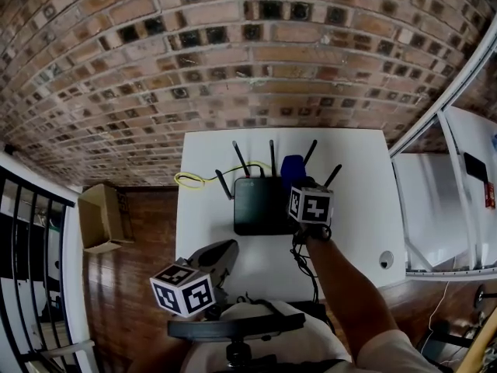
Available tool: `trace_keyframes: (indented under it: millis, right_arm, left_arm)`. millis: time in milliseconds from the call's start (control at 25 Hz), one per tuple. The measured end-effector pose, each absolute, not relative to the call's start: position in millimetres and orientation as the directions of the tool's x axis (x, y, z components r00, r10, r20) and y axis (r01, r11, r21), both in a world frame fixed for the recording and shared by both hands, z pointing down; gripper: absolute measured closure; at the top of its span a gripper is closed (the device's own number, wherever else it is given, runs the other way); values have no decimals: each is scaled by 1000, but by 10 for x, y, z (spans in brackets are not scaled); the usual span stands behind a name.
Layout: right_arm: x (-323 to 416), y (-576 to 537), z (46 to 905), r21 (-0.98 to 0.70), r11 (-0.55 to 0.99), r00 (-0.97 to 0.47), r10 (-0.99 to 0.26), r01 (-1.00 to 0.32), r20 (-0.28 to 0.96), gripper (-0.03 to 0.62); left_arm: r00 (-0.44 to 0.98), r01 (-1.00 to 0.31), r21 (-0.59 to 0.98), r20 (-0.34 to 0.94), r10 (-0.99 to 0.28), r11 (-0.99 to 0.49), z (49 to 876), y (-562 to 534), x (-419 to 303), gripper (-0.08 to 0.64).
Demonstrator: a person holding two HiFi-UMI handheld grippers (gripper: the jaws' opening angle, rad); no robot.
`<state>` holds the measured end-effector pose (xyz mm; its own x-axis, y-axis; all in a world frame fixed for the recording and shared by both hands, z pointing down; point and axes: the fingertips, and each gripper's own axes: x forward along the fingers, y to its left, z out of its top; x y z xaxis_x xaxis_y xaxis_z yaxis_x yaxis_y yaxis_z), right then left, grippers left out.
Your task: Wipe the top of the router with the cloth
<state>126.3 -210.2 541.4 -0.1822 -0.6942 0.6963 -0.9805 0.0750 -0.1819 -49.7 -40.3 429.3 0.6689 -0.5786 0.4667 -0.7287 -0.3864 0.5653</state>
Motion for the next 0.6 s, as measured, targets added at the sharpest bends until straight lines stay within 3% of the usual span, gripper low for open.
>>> trace_keyframes:
  millis: [320, 600]
  right_arm:
    - [1255, -2030, 5522, -154, 93, -176, -663, -984, 728, 472]
    - [1049, -2158, 4819, -147, 215, -260, -766, -965, 588, 472]
  left_arm:
    - [659, -733, 570, 463, -592, -370, 4277, -385, -579, 531]
    - [664, -730, 572, 462, -588, -374, 4277, -403, -575, 531]
